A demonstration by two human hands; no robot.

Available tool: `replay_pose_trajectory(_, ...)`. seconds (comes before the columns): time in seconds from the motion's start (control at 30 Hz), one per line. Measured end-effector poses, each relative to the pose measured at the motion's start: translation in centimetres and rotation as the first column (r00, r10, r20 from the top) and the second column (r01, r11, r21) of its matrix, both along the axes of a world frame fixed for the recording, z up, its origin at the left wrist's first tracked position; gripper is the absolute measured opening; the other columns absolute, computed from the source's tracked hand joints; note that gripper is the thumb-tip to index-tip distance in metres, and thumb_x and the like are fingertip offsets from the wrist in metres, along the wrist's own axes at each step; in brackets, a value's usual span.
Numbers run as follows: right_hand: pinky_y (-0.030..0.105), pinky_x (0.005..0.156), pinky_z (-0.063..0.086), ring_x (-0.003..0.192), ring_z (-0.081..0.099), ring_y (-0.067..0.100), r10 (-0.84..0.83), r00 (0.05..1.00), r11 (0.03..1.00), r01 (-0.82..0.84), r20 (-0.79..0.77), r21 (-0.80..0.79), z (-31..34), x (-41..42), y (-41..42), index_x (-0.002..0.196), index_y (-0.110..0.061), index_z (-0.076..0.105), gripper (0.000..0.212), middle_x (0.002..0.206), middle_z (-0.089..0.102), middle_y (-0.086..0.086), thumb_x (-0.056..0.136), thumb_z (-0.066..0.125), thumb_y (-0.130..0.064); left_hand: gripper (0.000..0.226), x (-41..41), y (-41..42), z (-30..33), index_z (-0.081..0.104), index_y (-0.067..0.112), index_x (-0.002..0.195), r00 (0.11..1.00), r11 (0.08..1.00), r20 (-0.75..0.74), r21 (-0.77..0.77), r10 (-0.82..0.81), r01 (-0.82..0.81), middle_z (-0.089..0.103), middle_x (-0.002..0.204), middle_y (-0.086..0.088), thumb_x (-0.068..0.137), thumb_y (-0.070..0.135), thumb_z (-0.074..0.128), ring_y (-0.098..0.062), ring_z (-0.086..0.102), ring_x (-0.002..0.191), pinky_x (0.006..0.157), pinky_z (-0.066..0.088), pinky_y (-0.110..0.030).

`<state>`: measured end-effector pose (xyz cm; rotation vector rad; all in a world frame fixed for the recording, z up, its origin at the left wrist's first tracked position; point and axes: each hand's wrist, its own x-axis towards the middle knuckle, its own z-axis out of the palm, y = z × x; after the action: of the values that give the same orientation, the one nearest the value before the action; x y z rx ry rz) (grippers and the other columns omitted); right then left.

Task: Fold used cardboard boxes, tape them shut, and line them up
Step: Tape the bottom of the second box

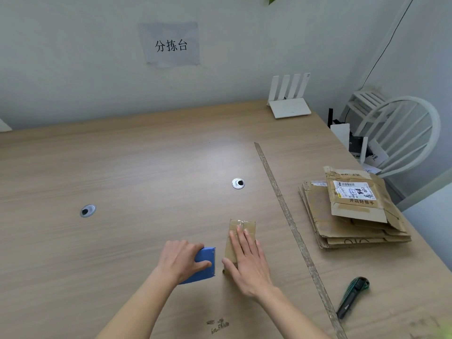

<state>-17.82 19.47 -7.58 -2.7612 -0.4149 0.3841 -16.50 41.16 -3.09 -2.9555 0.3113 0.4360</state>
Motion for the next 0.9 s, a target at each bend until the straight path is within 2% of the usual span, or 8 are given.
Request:
replay_pose_trajectory(0.2,0.032,0.120,-0.017,0.147,-0.029,0.002,-0.002,1.000,0.999,0.001,0.019,0.050,-0.6,-0.3,-0.3,0.160,-0.033,-0.010,0.075,0.163,-0.026,-0.015,0.099,0.021,-0.065,0.041,0.1,-2.9,-1.5,0.065,0.023,0.107,0.999,0.991,-0.024,0.136,0.022,-0.019,0.069,0.101,-0.003,0.093,0.057,0.048,-0.026,0.067,0.097,0.068,0.036,-0.033)
replay_pose_trajectory(0.37,0.037,0.123,-0.012,0.150,-0.022,0.000,-0.087,0.996,0.993,0.086,0.009,0.086,0.1,-0.2,0.3,0.160,-0.039,-0.003,0.081,0.164,-0.021,-0.022,0.093,0.037,-0.062,0.049,-1.5,0.6,-4.4,0.063,0.034,0.107,0.980,0.998,0.188,-0.035,0.060,-0.055,0.068,0.071,0.000,0.084,0.072,0.042,-0.021,0.068,0.065,0.049,0.034,-0.029)
replay_pose_trajectory(0.5,0.049,0.123,0.024,0.153,0.017,0.013,-0.243,0.967,0.964,0.232,0.078,0.127,-0.3,-0.5,2.6,0.150,-0.028,0.034,0.079,0.164,0.023,-0.010,0.076,0.059,-0.042,0.051,-2.0,2.1,-4.9,0.065,0.038,0.103,0.975,0.987,0.199,-0.140,0.102,-0.075,0.054,0.044,0.006,0.076,0.073,0.039,-0.017,0.052,0.034,0.042,0.016,-0.017)
replay_pose_trajectory(0.63,0.052,0.110,0.044,0.144,0.036,0.019,-0.268,0.948,0.961,0.250,0.174,0.119,-0.9,-0.5,3.2,0.139,-0.024,0.046,0.083,0.154,0.040,-0.005,0.063,0.075,-0.037,0.053,-3.8,2.9,-6.0,0.057,0.040,0.116,0.957,0.966,0.241,-0.239,0.160,-0.101,0.047,0.046,0.007,0.077,0.069,0.040,-0.017,0.047,0.034,0.043,0.015,-0.019)
replay_pose_trajectory(0.7,0.051,0.114,0.040,0.147,0.030,0.018,-0.240,0.951,0.968,0.220,0.193,0.117,-1.2,-0.6,2.6,0.142,-0.025,0.043,0.087,0.158,0.034,-0.006,0.065,0.078,-0.048,0.056,-4.8,3.2,-7.1,0.062,0.039,0.119,0.952,0.964,0.255,-0.243,0.168,-0.105,0.045,0.048,0.006,0.077,0.068,0.040,-0.018,0.044,0.035,0.042,0.016,-0.020)
replay_pose_trajectory(0.77,0.046,0.124,0.020,0.154,0.007,0.012,-0.182,0.970,0.976,0.158,0.163,0.151,-1.2,-0.6,2.0,0.152,-0.028,0.030,0.094,0.166,0.015,-0.010,0.074,0.069,-0.064,0.058,-5.6,3.4,-8.0,0.065,0.037,0.120,0.944,0.964,0.283,-0.249,0.169,-0.098,0.043,0.049,0.006,0.077,0.067,0.040,-0.019,0.034,0.034,0.042,0.013,-0.019)
replay_pose_trajectory(0.83,0.038,0.126,0.001,0.152,-0.018,0.003,-0.072,0.997,0.959,0.073,-0.014,0.273,-0.6,0.0,1.0,0.159,-0.031,0.013,0.099,0.167,-0.009,-0.016,0.082,0.061,-0.070,0.060,-6.0,3.5,-8.6,0.064,0.035,0.122,0.937,0.964,0.312,-0.254,0.155,-0.075,0.042,0.050,0.006,0.077,0.067,0.040,-0.019,0.022,0.039,0.045,0.006,-0.018)
replay_pose_trajectory(0.9,0.038,0.127,0.002,0.148,-0.025,-0.002,0.061,0.994,0.944,-0.029,-0.087,0.330,-0.1,0.6,-0.3,0.161,-0.034,0.007,0.095,0.165,-0.019,-0.021,0.088,0.059,-0.067,0.062,-6.2,3.5,-9.0,0.065,0.034,0.122,0.928,0.964,0.337,-0.256,0.159,-0.072,0.041,0.051,0.006,0.077,0.067,0.039,-0.020,0.025,0.038,0.046,0.001,-0.019)
